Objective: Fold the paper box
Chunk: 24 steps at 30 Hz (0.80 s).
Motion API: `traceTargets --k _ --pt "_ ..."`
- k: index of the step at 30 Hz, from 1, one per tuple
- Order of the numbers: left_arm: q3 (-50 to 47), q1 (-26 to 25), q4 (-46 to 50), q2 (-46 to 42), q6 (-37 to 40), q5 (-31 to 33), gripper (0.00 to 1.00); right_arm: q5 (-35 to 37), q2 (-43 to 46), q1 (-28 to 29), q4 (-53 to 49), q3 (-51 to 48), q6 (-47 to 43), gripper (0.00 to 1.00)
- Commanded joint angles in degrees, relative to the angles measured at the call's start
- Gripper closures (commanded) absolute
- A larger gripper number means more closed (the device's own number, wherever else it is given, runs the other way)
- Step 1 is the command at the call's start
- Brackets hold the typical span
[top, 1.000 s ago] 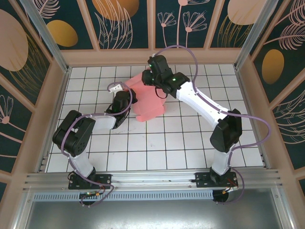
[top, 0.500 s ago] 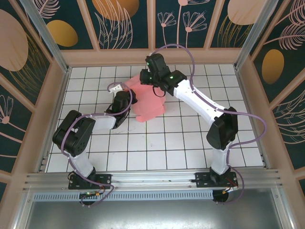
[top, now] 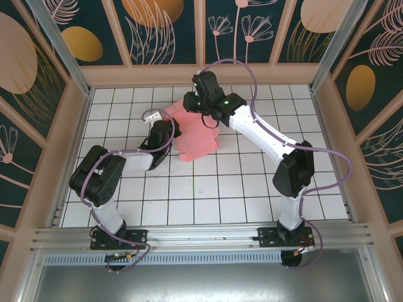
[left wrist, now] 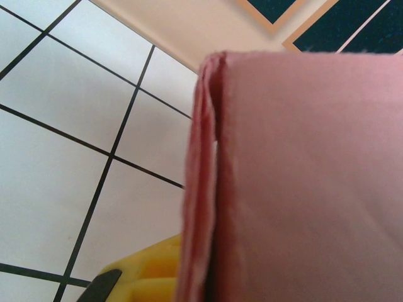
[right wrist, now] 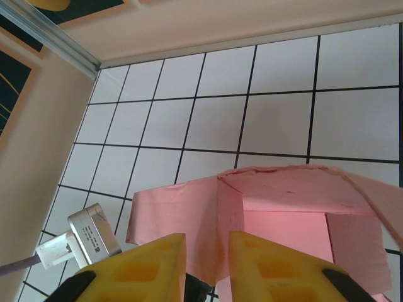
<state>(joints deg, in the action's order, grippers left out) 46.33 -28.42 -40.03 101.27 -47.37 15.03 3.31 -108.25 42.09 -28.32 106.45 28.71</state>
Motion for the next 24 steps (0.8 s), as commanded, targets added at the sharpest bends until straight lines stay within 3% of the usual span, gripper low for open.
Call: traceTargets --k 1,5,10,16,24 --pt "0.0 -0.1 -1.3 -1.3 0.8 -0.4 1.0 0.0 4.3 0.4 3.3 -1.9 -1.6 0.67" --pt "0.1 -0.1 -1.0 -1.2 1.1 -0.9 1.0 0.5 9.8 0.7 7.8 -7.4 -4.3 0.54" --pt "0.8 -0.1 -0.4 -0.9 1.5 -1.7 1.0 0.9 17.7 0.0 14.0 -16.2 -9.6 0.52" --pt "2.1 0.0 2.0 -1.2 1.5 -3.0 1.0 0.8 21.9 -0.3 17.5 -23.9 -18.1 0.54" --pt "6.1 0.0 9.4 -1.0 0.2 -5.5 1.0 -6.4 21.7 0.2 23.8 -30.9 -18.5 0.62"
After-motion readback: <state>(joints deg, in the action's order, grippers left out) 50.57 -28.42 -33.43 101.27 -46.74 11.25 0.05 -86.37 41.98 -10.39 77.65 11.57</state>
